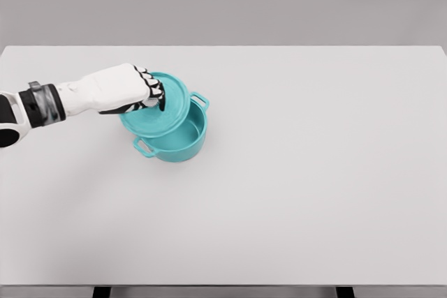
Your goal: Cover the pot with left arm
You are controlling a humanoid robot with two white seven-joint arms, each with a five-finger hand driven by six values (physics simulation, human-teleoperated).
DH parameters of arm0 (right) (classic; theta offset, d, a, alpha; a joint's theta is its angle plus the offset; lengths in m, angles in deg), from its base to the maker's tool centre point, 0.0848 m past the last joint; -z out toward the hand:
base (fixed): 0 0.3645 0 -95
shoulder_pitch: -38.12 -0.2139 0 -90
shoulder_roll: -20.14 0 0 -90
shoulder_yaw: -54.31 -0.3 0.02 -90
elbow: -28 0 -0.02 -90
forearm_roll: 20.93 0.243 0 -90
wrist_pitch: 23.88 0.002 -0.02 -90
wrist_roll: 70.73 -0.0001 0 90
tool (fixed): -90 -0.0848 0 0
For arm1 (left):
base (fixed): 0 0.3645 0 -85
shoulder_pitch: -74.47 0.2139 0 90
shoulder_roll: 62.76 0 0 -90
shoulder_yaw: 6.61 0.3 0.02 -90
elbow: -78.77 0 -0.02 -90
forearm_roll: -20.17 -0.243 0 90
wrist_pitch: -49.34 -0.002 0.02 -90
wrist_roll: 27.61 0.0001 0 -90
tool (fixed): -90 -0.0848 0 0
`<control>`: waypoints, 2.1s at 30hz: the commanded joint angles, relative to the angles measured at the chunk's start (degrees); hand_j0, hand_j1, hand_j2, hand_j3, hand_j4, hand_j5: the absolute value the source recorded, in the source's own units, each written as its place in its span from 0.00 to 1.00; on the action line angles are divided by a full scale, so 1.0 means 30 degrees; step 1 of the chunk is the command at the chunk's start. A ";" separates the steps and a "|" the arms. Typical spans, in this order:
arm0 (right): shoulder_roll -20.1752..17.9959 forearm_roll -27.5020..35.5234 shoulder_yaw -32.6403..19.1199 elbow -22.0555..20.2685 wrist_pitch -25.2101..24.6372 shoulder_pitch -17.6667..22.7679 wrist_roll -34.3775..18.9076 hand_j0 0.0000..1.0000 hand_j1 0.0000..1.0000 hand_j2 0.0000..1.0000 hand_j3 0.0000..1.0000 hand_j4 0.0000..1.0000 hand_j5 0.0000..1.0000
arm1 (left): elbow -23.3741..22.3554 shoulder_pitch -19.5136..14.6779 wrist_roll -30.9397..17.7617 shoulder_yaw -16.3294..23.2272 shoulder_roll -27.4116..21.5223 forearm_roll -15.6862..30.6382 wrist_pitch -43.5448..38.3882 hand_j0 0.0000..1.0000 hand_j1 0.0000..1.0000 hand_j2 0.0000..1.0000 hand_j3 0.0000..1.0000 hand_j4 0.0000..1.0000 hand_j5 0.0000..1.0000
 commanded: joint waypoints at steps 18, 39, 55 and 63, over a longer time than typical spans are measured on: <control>0.0001 -0.0001 0.0001 -0.0001 0.0001 0.0000 -0.0003 1.00 1.00 1.00 1.00 1.00 1.00 | 0.0584 0.0058 0.0009 0.0807 0.0835 0.0022 -0.0036 0.48 0.48 0.48 0.48 0.48 0.48; 0.0001 -0.0001 0.0001 -0.0002 0.0001 0.0000 -0.0003 1.00 1.00 1.00 1.00 1.00 1.00 | -0.0647 -0.0147 -0.0020 0.1217 0.1070 -0.0154 -0.0036 0.49 0.49 0.49 0.49 0.49 0.49; 0.0001 -0.0001 0.0001 -0.0001 0.0001 0.0000 -0.0003 1.00 1.00 1.00 1.00 1.00 1.00 | -0.0676 -0.0176 -0.0020 0.1217 0.1128 -0.0154 -0.0036 0.58 0.58 0.58 0.58 0.58 0.58; 0.0001 -0.0001 0.0001 -0.0001 0.0001 0.0000 -0.0003 1.00 1.00 1.00 1.00 1.00 1.00 | -0.0969 -0.0176 -0.0020 0.1188 0.1363 -0.0154 -0.0036 0.59 0.59 0.59 0.59 0.59 0.59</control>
